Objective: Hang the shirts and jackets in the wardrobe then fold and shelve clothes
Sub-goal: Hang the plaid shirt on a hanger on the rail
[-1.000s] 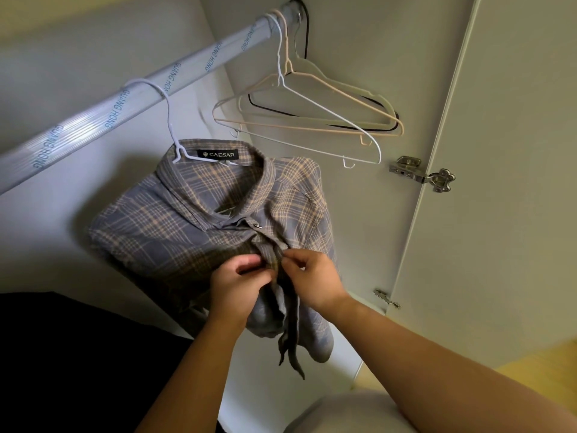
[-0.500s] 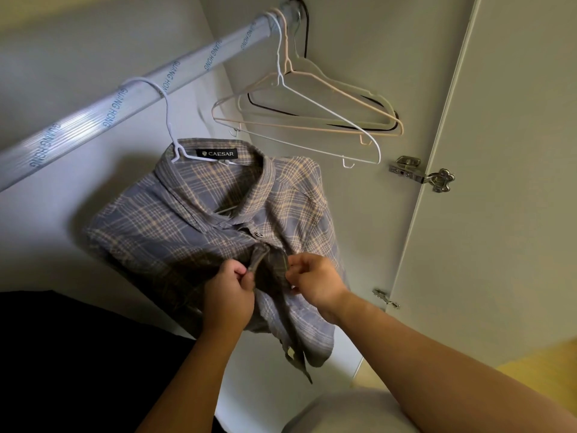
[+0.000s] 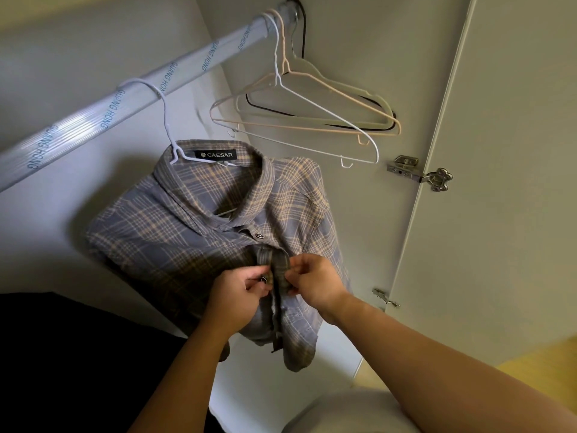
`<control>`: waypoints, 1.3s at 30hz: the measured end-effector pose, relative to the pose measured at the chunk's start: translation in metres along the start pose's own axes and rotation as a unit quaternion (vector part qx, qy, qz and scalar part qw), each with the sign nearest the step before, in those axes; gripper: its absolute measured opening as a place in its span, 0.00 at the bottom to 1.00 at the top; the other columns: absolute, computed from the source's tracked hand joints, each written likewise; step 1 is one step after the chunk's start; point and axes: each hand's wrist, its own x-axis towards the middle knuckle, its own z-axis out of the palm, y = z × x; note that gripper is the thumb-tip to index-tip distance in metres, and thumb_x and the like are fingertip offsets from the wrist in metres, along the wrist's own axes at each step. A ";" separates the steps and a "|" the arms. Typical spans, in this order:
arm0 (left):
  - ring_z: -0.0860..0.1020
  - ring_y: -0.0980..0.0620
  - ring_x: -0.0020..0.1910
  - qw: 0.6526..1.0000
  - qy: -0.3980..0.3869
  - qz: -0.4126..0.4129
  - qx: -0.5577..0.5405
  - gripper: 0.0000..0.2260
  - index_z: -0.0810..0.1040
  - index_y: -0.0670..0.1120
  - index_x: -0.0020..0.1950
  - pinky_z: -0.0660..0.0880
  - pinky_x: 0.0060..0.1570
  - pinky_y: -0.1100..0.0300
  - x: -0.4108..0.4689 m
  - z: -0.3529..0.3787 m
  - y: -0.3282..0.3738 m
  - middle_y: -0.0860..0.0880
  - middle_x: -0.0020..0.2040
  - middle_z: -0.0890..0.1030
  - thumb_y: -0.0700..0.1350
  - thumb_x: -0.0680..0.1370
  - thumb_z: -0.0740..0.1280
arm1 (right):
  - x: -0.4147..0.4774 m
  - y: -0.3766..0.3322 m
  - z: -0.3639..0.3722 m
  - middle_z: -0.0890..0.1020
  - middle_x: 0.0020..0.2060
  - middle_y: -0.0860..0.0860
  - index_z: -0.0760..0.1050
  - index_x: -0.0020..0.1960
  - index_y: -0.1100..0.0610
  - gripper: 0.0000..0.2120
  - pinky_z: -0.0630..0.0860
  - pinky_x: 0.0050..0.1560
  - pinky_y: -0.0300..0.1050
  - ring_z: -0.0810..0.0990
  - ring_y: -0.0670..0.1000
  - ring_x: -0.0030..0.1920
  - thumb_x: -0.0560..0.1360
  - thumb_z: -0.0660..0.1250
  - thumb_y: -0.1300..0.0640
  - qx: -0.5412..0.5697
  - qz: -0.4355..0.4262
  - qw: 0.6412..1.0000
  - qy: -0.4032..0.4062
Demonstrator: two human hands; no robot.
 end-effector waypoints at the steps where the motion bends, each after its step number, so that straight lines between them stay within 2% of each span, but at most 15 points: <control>1: 0.85 0.56 0.47 1.000 0.000 -0.001 -0.011 0.16 0.82 0.47 0.63 0.80 0.56 0.55 0.001 0.001 -0.001 0.52 0.45 0.86 0.33 0.79 0.66 | -0.001 0.000 0.000 0.80 0.35 0.51 0.79 0.46 0.56 0.08 0.81 0.42 0.45 0.79 0.48 0.34 0.78 0.66 0.67 -0.019 -0.007 1.000 0.004; 5: 0.85 0.56 0.43 0.999 0.026 0.005 -0.045 0.13 0.84 0.46 0.58 0.82 0.49 0.60 0.001 0.004 -0.003 0.54 0.40 0.86 0.33 0.79 0.67 | -0.004 -0.004 -0.001 0.81 0.36 0.55 0.77 0.48 0.54 0.05 0.79 0.38 0.47 0.79 0.51 0.34 0.80 0.65 0.62 -0.085 -0.039 0.996 -0.009; 8: 0.85 0.57 0.42 0.998 0.027 0.015 -0.052 0.11 0.85 0.46 0.54 0.79 0.42 0.69 0.001 0.003 -0.002 0.57 0.40 0.86 0.34 0.77 0.70 | -0.005 -0.006 -0.002 0.80 0.37 0.58 0.75 0.51 0.55 0.03 0.78 0.37 0.50 0.77 0.53 0.34 0.81 0.64 0.61 -0.080 -0.039 0.996 -0.019; 11: 0.85 0.57 0.42 0.998 0.028 0.030 -0.051 0.10 0.85 0.49 0.51 0.79 0.42 0.69 -0.001 0.000 0.000 0.57 0.40 0.86 0.35 0.76 0.72 | -0.005 -0.006 -0.001 0.80 0.41 0.63 0.74 0.53 0.58 0.03 0.80 0.46 0.57 0.78 0.56 0.39 0.81 0.64 0.63 -0.032 -0.026 0.999 -0.017; 13: 0.85 0.57 0.41 0.998 0.032 0.031 -0.043 0.09 0.85 0.49 0.49 0.80 0.42 0.68 -0.001 -0.001 0.002 0.56 0.38 0.86 0.36 0.76 0.73 | -0.005 -0.006 -0.002 0.81 0.42 0.62 0.75 0.54 0.61 0.05 0.80 0.50 0.58 0.79 0.56 0.41 0.80 0.62 0.67 0.012 -0.017 1.000 -0.020; 16: 0.84 0.59 0.39 0.998 0.042 0.034 -0.021 0.06 0.86 0.46 0.48 0.79 0.40 0.69 -0.002 0.002 0.005 0.56 0.36 0.85 0.37 0.75 0.74 | -0.003 -0.005 -0.003 0.82 0.36 0.55 0.77 0.51 0.60 0.11 0.83 0.45 0.45 0.82 0.50 0.36 0.77 0.62 0.73 0.049 0.000 0.998 -0.037; 19: 0.83 0.60 0.38 0.998 0.052 0.035 0.013 0.04 0.86 0.44 0.48 0.78 0.41 0.68 -0.003 0.003 0.009 0.57 0.37 0.84 0.38 0.74 0.75 | -0.002 -0.004 -0.003 0.82 0.30 0.48 0.78 0.47 0.57 0.13 0.82 0.42 0.40 0.82 0.46 0.33 0.76 0.63 0.74 0.054 0.013 0.998 -0.041; 22: 0.82 0.59 0.32 0.998 0.048 0.021 0.025 0.01 0.85 0.44 0.45 0.78 0.37 0.68 -0.005 0.006 0.013 0.55 0.33 0.84 0.40 0.74 0.76 | -0.003 -0.003 -0.001 0.82 0.28 0.45 0.77 0.45 0.53 0.15 0.82 0.44 0.41 0.81 0.45 0.33 0.75 0.65 0.73 0.029 0.008 0.999 -0.032; 25: 0.81 0.59 0.29 0.998 0.046 0.022 0.024 0.07 0.82 0.48 0.39 0.75 0.32 0.72 -0.007 0.009 0.017 0.56 0.29 0.83 0.40 0.74 0.76 | -0.004 -0.003 0.000 0.82 0.36 0.52 0.77 0.46 0.53 0.14 0.83 0.51 0.51 0.81 0.51 0.39 0.75 0.66 0.72 0.011 0.002 1.000 -0.023; 27: 0.82 0.60 0.30 0.999 0.049 0.018 0.017 0.06 0.83 0.47 0.39 0.75 0.32 0.72 -0.008 0.009 0.019 0.57 0.28 0.82 0.39 0.74 0.76 | -0.004 -0.003 0.001 0.81 0.39 0.55 0.77 0.46 0.54 0.12 0.82 0.53 0.54 0.81 0.53 0.42 0.75 0.66 0.71 0.005 -0.004 1.000 -0.019; 31: 0.82 0.60 0.31 0.998 0.054 0.008 -0.010 0.02 0.84 0.41 0.43 0.75 0.32 0.72 -0.009 0.008 0.020 0.56 0.29 0.82 0.36 0.74 0.75 | -0.005 -0.004 0.001 0.82 0.42 0.57 0.78 0.52 0.60 0.10 0.82 0.54 0.52 0.81 0.52 0.43 0.76 0.66 0.72 -0.012 -0.018 0.999 -0.025; 37: 0.83 0.59 0.32 0.997 0.070 0.009 -0.005 0.01 0.85 0.42 0.44 0.76 0.32 0.71 -0.010 0.010 0.020 0.53 0.32 0.84 0.38 0.75 0.75 | -0.007 -0.006 0.000 0.83 0.44 0.57 0.79 0.54 0.62 0.12 0.81 0.54 0.51 0.83 0.55 0.47 0.75 0.65 0.74 -0.066 -0.050 0.996 -0.027; 39: 0.83 0.58 0.32 0.998 0.067 0.003 -0.012 0.01 0.85 0.42 0.44 0.76 0.32 0.71 -0.010 0.010 0.020 0.53 0.33 0.84 0.37 0.75 0.74 | -0.008 -0.006 -0.001 0.82 0.43 0.57 0.79 0.53 0.62 0.14 0.82 0.52 0.50 0.82 0.54 0.44 0.74 0.62 0.76 -0.067 -0.052 0.996 -0.032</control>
